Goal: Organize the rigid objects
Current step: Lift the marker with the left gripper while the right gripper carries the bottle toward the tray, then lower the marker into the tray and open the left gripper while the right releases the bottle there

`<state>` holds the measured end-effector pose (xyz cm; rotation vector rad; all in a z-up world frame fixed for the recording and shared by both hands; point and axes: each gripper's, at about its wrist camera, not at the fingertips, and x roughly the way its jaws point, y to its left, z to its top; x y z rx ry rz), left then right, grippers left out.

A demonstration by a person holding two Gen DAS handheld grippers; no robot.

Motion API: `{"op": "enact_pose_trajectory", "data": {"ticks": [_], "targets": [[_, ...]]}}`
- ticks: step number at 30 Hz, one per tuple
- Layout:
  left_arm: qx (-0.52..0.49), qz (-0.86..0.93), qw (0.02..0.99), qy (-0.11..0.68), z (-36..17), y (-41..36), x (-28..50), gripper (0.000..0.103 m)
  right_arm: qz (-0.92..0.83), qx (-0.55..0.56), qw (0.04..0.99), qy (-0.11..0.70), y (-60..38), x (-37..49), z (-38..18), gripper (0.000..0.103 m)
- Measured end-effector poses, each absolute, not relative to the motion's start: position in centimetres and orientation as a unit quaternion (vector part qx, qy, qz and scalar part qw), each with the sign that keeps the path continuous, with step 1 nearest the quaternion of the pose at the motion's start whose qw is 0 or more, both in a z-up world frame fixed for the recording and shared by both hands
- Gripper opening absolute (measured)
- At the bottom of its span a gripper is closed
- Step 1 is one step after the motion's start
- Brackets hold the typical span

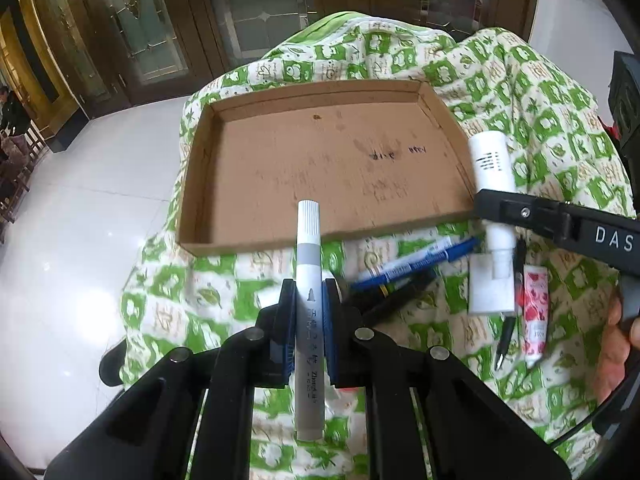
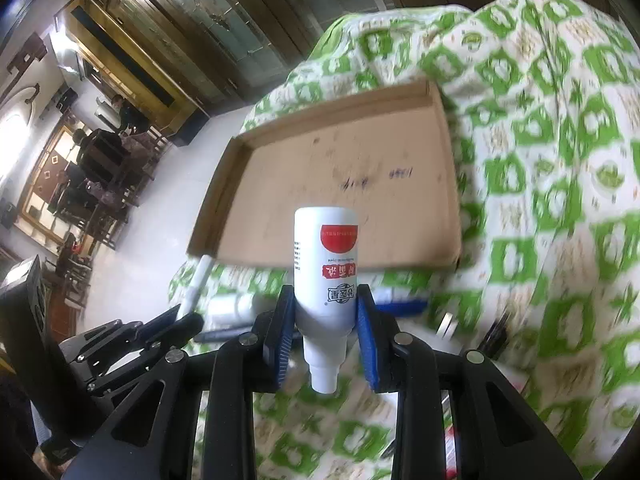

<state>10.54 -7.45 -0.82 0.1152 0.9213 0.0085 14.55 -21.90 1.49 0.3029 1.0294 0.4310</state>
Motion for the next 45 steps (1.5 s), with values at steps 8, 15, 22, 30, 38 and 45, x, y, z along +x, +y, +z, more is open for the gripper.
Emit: {"op": "enact_pose_trajectory", "data": {"ticks": [8,15,22,30,38,45], "targets": [[0.015,0.016,0.896,0.443,0.3,-4.9,14.7,0.010,0.183,0.147,0.852,0.468,-23.8,17.0,1.8,0.027],[-0.009,0.030,0.894,0.447,0.5,-3.2,18.8,0.010,0.178,0.148,0.854,0.466,-24.1,19.9,1.2,0.027],[-0.031,0.047,0.887,0.459,-1.0,-2.0,22.3,0.010,0.165,0.135,0.846,0.488,-23.6,22.1,-0.5,0.027],[-0.040,0.040,0.869,0.491,-3.4,-1.2,24.0,0.010,0.146,0.109,0.835,0.520,-23.3,22.4,-1.9,0.027],[-0.049,0.050,0.862,0.503,-5.2,0.0,24.2,0.010,0.143,0.095,0.830,0.530,-22.9,22.5,-2.8,0.027],[-0.052,0.048,0.861,0.503,-4.9,0.2,24.1,0.011,0.139,0.106,0.835,0.522,-22.9,22.7,-2.7,0.027]]}}
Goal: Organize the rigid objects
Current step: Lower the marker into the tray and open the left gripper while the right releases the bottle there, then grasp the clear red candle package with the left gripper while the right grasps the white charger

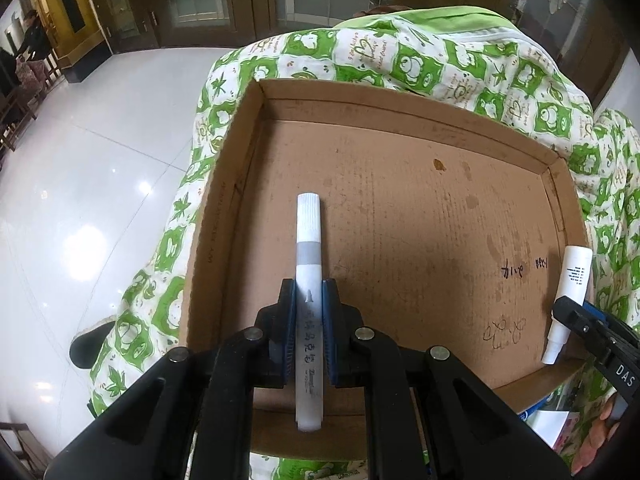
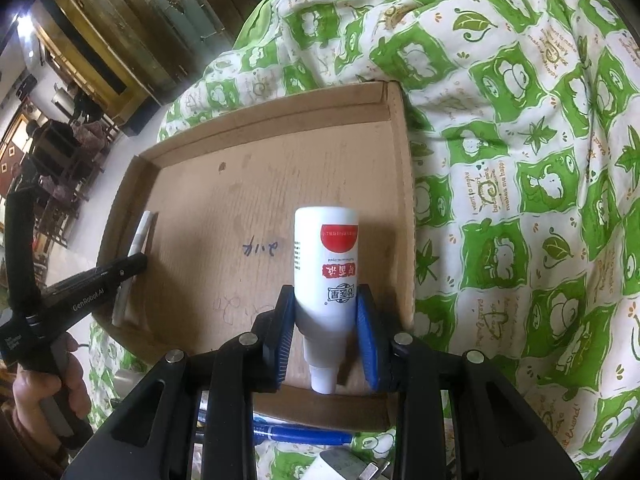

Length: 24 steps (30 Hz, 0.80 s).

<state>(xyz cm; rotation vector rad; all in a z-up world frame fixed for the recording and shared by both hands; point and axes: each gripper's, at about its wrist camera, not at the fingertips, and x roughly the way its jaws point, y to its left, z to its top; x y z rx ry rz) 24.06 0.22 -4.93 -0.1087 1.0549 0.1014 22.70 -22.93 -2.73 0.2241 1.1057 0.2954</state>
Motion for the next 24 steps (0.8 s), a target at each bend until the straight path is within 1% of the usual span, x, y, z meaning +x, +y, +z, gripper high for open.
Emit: {"op": "enact_pose_trajectory", "data": {"ticks": [2,6,7,11,13,14,16,17,19,21,24], "targets": [[-0.060,0.048,0.859,0.506,-5.0,0.6,24.1,0.014,0.140,0.109,0.835,0.521,-22.9,22.8,-2.7,0.027],[-0.076,0.048,0.858,0.506,-4.4,1.3,23.5,0.031,0.140,0.115,0.839,0.513,-23.3,22.5,-2.4,0.030],[-0.079,0.047,0.859,0.504,-4.2,1.4,23.3,0.036,0.142,0.117,0.841,0.509,-23.4,22.4,-2.2,0.033],[-0.098,0.033,0.866,0.490,-3.0,1.6,21.2,0.042,0.146,0.123,0.855,0.483,-23.9,21.5,-1.0,0.042],[-0.114,0.018,0.866,0.486,-2.6,1.7,19.2,0.049,0.145,0.128,0.864,0.465,-24.4,20.7,-0.1,0.051],[-0.122,0.009,0.866,0.484,-2.6,2.0,18.2,0.049,0.144,0.131,0.867,0.460,-24.6,20.2,0.2,0.053],[-0.134,-0.003,0.868,0.478,-2.6,2.3,16.0,0.049,0.145,0.139,0.870,0.450,-25.2,19.1,0.8,0.062],[-0.135,-0.006,0.873,0.468,-2.5,2.5,14.3,0.051,0.146,0.142,0.870,0.448,-25.4,18.6,1.0,0.064],[-0.137,0.002,0.875,0.465,-2.6,2.6,12.1,0.053,0.147,0.149,0.869,0.448,-25.7,17.6,1.1,0.074],[-0.147,0.006,0.878,0.456,-2.6,2.9,9.9,0.053,0.155,0.163,0.862,0.454,-25.9,16.4,1.1,0.076],[-0.155,0.010,0.882,0.444,-3.0,3.2,7.3,0.053,0.174,0.181,0.848,0.466,-26.1,14.5,0.8,0.077]]}}
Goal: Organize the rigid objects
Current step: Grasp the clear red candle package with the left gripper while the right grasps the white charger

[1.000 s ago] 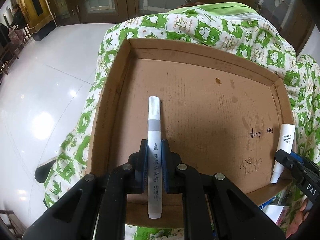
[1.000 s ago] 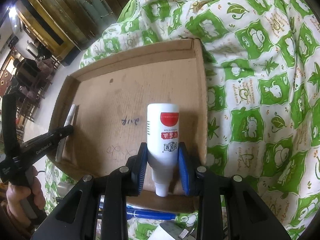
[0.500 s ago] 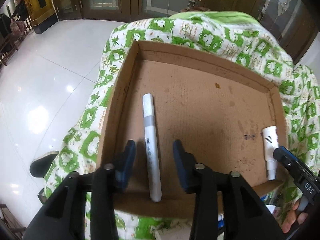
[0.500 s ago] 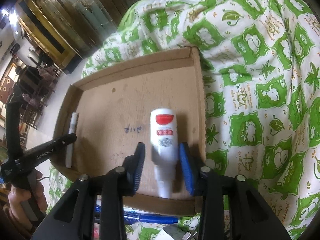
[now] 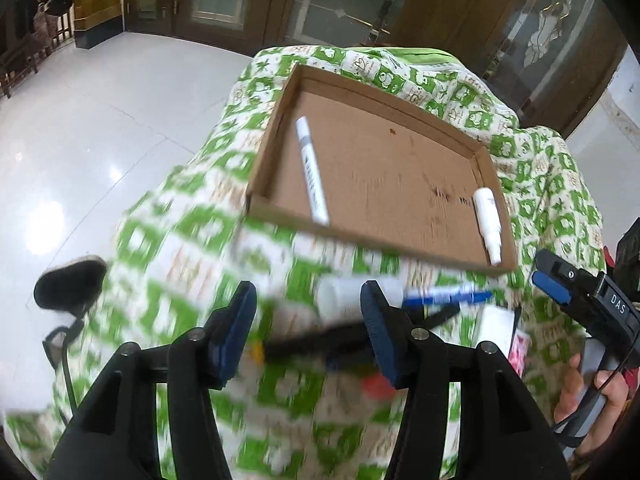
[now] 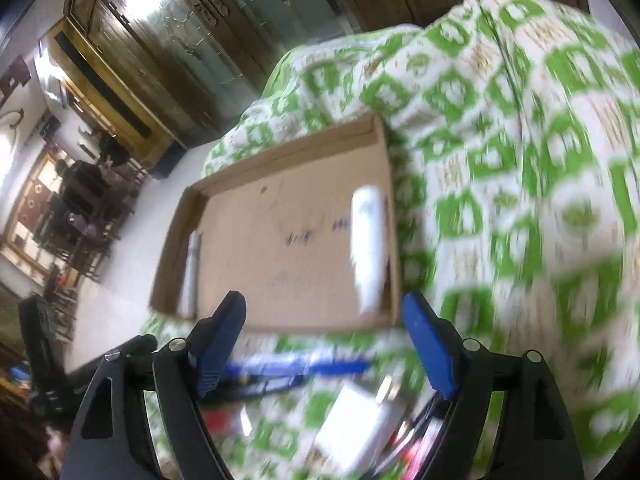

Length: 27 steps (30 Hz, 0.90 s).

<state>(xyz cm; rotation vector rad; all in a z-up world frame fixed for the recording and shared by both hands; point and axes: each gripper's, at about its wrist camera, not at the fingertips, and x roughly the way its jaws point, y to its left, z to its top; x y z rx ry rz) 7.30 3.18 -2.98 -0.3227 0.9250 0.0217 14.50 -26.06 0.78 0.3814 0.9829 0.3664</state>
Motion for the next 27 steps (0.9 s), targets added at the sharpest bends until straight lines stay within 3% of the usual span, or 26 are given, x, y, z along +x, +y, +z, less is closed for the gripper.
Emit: {"op": "enact_pose_trajectory", "data": {"ticks": [11,27], "targets": [[-0.102,0.009,0.881,0.463,-4.5,0.1,4.4,0.053,0.185,0.225,0.819,0.494,-28.4,11.2,-0.5,0.077],[-0.014,-0.033,0.871,0.489,-5.4,-3.9,4.5,0.053,0.185,0.165,0.792,0.557,-25.3,10.2,-3.4,0.077]]}}
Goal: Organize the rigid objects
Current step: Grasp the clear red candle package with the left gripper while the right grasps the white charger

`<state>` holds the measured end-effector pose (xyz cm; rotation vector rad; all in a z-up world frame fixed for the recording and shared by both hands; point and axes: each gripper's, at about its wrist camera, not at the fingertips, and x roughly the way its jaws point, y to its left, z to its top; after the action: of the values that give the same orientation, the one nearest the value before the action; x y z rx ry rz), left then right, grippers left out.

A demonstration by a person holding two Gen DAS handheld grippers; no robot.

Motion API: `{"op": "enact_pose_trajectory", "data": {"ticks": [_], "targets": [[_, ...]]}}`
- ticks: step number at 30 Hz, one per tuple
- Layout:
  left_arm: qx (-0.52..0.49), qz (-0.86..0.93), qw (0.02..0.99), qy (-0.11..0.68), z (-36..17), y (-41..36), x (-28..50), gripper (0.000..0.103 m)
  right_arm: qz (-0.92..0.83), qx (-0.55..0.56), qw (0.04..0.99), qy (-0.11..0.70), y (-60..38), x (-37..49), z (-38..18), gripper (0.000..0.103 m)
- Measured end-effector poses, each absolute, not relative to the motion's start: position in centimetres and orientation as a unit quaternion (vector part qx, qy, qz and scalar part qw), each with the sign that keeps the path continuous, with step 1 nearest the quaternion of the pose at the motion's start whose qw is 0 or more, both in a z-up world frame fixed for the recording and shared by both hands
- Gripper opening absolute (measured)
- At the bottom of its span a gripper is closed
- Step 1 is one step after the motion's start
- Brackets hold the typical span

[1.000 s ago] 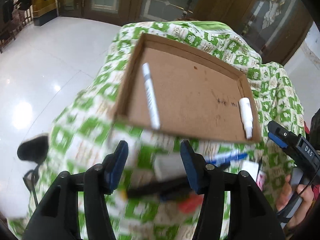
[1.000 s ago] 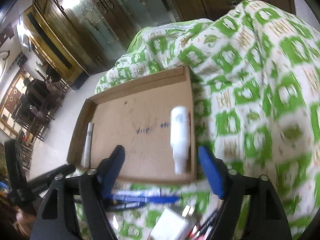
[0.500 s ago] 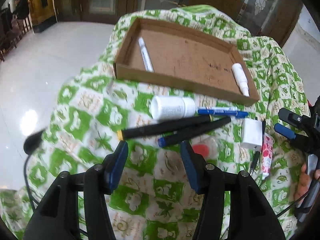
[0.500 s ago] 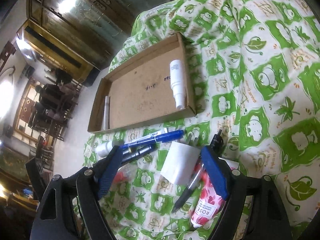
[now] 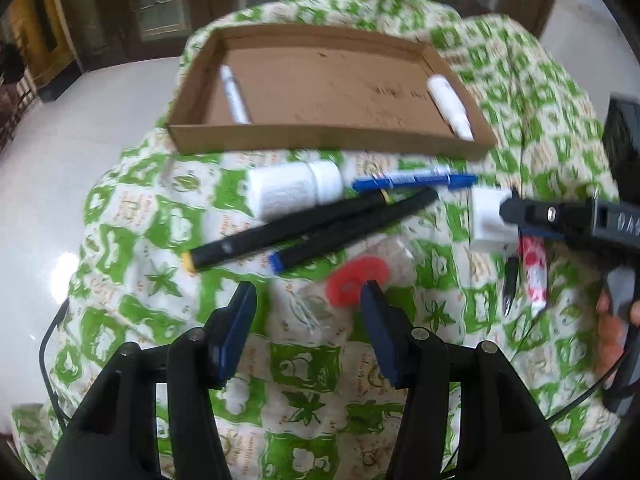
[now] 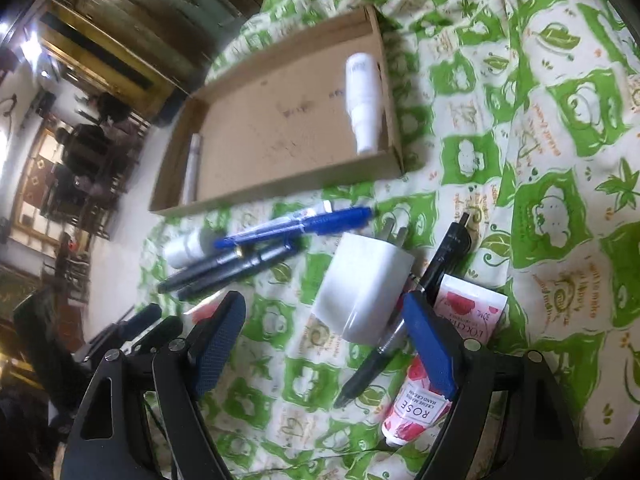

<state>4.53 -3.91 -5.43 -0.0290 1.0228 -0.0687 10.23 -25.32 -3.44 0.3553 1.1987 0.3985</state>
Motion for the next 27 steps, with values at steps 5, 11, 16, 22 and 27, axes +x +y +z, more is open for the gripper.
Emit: {"op": "enact_pose_trajectory", "data": {"ticks": [5,11,16,22,27], "targets": [[0.010,-0.056,0.856,0.514,-6.6,-5.3,5.5,0.053,0.184,0.166,0.791,0.559,-24.8,10.8,-3.8,0.077],[0.041,-0.066,0.846,0.527,-7.5,-7.0,6.6,0.053,0.176,0.186,0.789,0.558,-25.5,11.5,-4.0,0.077],[0.051,-0.086,0.847,0.522,-7.6,-8.3,6.9,0.053,0.174,0.175,0.778,0.578,-24.7,12.2,-5.2,0.076],[-0.002,-0.146,0.829,0.539,-7.2,-8.3,6.0,0.031,0.178,0.115,0.785,0.583,-22.6,12.5,-5.8,0.042],[0.000,-0.163,0.827,0.538,-6.6,-9.0,4.4,0.029,0.182,0.116,0.797,0.564,-22.9,12.0,-4.8,0.028]]}}
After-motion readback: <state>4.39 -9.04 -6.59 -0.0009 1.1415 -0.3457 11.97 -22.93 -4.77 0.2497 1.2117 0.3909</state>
